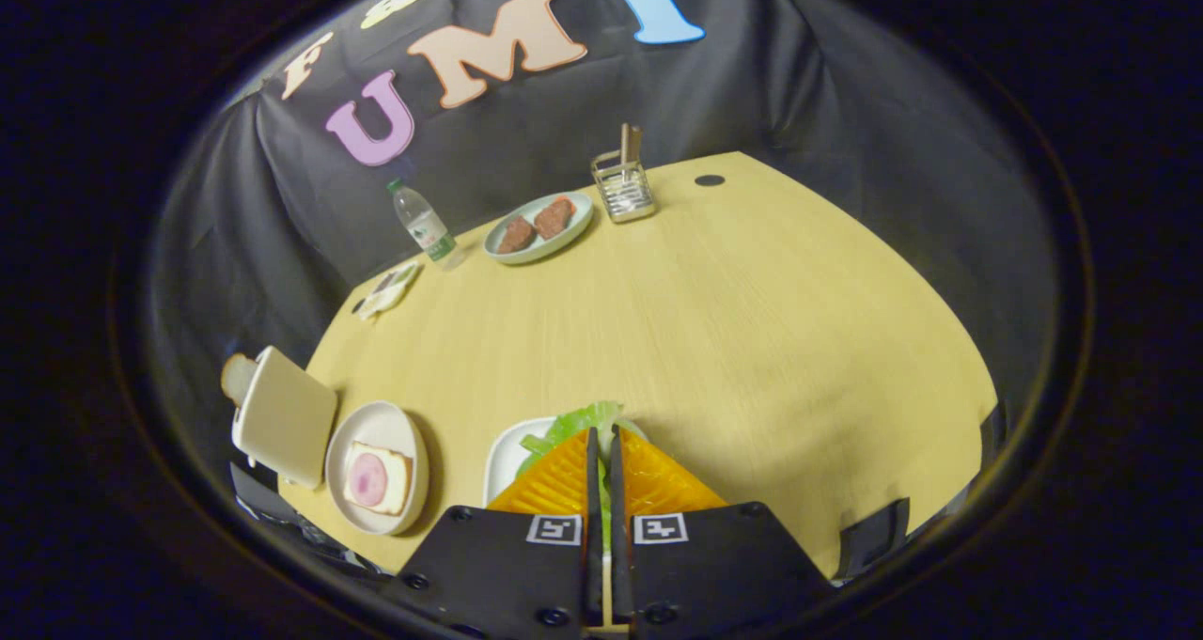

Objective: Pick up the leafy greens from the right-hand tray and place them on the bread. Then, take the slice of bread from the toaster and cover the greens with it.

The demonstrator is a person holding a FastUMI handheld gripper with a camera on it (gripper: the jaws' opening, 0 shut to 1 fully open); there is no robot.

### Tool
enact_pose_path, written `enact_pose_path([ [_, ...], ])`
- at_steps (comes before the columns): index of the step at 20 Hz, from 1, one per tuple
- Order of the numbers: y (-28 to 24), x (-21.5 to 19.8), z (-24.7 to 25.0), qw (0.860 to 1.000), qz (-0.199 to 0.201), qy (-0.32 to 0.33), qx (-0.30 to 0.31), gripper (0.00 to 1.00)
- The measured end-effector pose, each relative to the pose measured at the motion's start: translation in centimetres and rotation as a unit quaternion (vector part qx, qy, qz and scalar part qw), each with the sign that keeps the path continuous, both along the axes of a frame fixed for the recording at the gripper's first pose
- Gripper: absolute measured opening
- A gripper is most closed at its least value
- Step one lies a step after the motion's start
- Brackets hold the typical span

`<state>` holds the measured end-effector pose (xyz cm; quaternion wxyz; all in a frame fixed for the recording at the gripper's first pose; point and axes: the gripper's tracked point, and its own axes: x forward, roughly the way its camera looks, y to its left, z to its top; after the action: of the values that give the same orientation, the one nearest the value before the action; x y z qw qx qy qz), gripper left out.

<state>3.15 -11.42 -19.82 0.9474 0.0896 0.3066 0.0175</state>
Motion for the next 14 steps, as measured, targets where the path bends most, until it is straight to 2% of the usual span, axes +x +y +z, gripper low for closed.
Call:
enact_pose_path([
  [4, 2.7, -0.2, 3.2, 0.999, 0.006, -0.024, 0.044, 0.06],
  [7, 5.0, -0.5, 5.0, 0.998, 0.021, -0.037, 0.055, 0.06],
  [14, 15.8, -2.1, 7.3, 0.988, 0.104, -0.039, 0.106, 0.07],
])
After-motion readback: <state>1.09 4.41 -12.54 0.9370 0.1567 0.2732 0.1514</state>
